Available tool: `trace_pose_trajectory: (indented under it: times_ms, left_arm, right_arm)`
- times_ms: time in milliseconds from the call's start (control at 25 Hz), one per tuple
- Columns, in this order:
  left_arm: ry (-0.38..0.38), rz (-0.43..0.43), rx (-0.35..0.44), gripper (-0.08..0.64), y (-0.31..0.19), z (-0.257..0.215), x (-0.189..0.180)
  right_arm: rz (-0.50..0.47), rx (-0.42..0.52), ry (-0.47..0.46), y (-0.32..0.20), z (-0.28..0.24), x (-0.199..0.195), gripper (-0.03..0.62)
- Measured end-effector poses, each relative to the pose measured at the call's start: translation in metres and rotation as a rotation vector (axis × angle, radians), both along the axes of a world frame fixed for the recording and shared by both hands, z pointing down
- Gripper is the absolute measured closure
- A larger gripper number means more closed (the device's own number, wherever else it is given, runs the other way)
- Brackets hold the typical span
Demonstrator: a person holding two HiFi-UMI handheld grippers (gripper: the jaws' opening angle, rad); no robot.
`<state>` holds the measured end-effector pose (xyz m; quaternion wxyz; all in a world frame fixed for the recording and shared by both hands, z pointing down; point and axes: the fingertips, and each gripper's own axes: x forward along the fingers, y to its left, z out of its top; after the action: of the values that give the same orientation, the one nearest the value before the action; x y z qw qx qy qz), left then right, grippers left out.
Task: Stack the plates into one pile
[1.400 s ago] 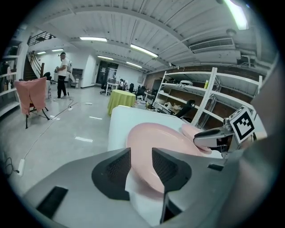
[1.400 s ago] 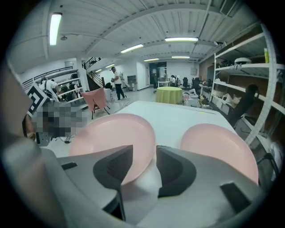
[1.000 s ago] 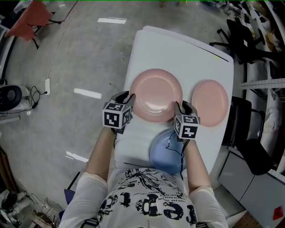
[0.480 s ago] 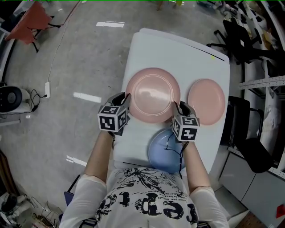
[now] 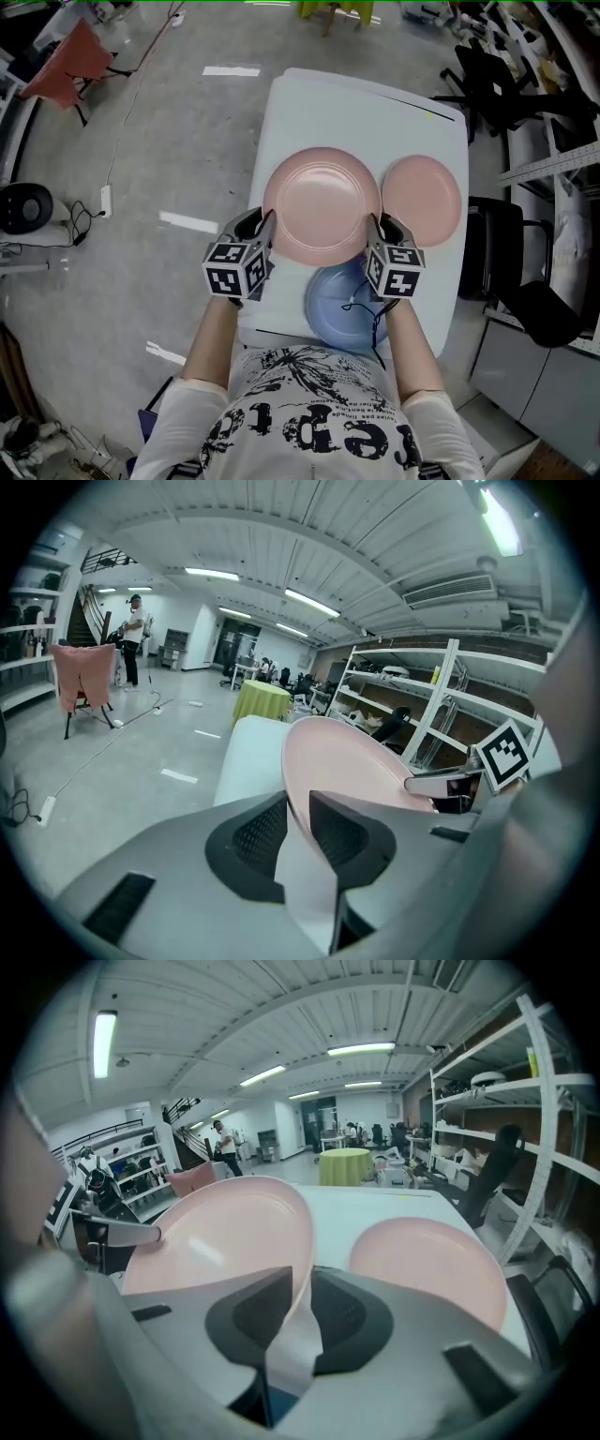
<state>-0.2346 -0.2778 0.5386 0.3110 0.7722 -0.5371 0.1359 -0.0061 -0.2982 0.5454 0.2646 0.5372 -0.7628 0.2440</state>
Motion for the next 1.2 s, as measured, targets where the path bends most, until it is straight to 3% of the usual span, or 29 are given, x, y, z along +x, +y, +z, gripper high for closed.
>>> trace_pose_trajectory:
  times_ms: [520,800,1200]
  left_arm:
    - [0.014,0.042,0.011,0.469,0.091,-0.027,0.085]
    - [0.037,0.032,-0.03,0.471,0.135,-0.018,0.105]
    - [0.002,0.032,-0.104,0.469,0.194,0.012,0.128]
  right_arm:
    - [0.015,0.033,-0.019,0.092,-0.026,0.085,0.528]
    - [0.012,-0.004,-0.03,0.136,-0.014,0.105,0.528]
    - [0.002,-0.063,-0.019,0.193,0.011,0.127,0.528]
